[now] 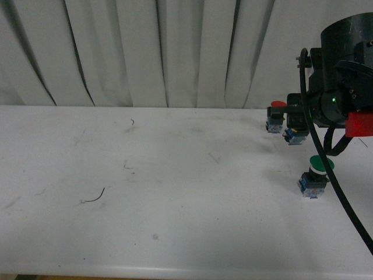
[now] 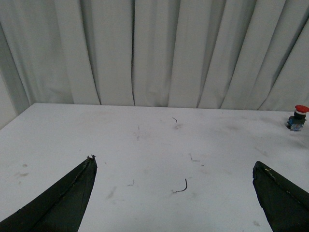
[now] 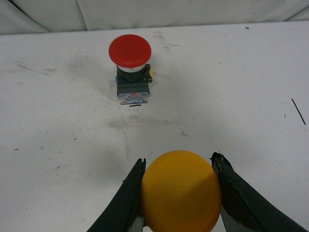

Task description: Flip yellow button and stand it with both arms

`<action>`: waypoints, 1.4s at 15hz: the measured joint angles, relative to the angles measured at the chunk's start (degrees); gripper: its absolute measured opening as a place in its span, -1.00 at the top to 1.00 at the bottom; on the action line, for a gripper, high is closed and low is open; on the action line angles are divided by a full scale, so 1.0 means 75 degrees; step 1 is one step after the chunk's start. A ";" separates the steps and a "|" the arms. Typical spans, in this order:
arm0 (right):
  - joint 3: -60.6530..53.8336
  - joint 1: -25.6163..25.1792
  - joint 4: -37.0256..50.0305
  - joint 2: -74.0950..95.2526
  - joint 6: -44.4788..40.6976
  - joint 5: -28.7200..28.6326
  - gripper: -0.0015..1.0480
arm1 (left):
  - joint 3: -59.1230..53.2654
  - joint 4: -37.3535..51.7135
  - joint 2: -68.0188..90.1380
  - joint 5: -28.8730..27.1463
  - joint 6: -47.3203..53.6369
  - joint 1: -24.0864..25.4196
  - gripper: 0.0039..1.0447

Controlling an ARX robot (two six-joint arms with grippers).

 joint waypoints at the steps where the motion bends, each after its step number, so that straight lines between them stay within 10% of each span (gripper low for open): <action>1: 0.0157 -0.0009 -0.0119 0.0166 0.0044 0.0117 0.30 | 0.0000 0.0000 0.0000 0.0000 0.0000 0.0000 -0.88; 21: 0.1151 0.0102 -0.1072 0.1099 0.0490 0.0836 0.30 | 0.0000 -0.0003 0.0000 0.0003 0.0000 0.0000 -0.88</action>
